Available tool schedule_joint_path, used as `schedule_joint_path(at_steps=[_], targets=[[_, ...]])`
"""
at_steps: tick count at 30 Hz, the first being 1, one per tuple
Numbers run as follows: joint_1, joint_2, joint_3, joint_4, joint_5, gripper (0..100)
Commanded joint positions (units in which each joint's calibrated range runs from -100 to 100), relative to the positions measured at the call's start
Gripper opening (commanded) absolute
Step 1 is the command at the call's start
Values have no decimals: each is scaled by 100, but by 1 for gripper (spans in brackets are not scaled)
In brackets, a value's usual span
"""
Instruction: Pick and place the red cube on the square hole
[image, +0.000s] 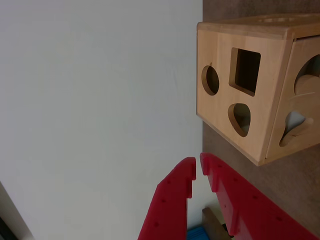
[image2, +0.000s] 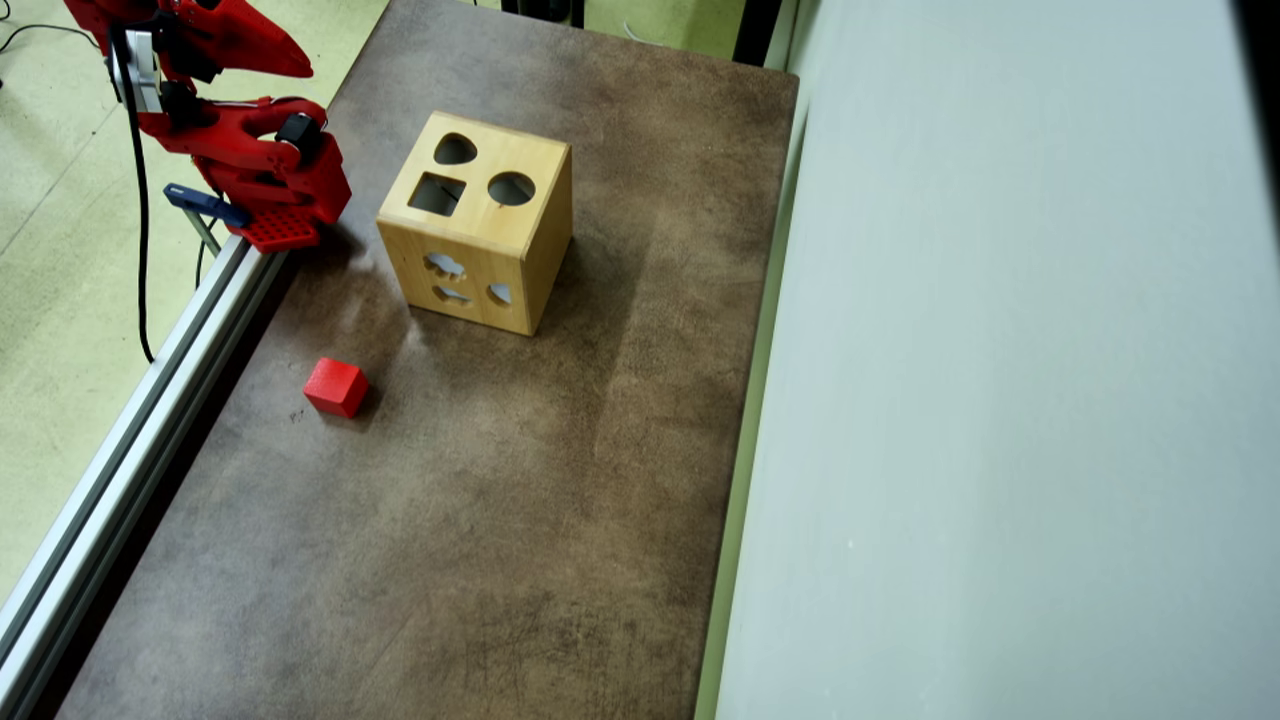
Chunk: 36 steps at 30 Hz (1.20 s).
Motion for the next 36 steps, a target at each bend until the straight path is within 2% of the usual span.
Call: schedule_joint_path(at_steps=[1,4,7,18,31,36], targets=[[51,26,-16,-63,-10,3],[170,196,-114,-80,-10,3],[713,808,-427,-80,-15,3],[1366,3797,-3236,-7,-15,3],[3328,6065,-3263,-7,-10,3],[3744,6676,-2851,-7,34,3]])
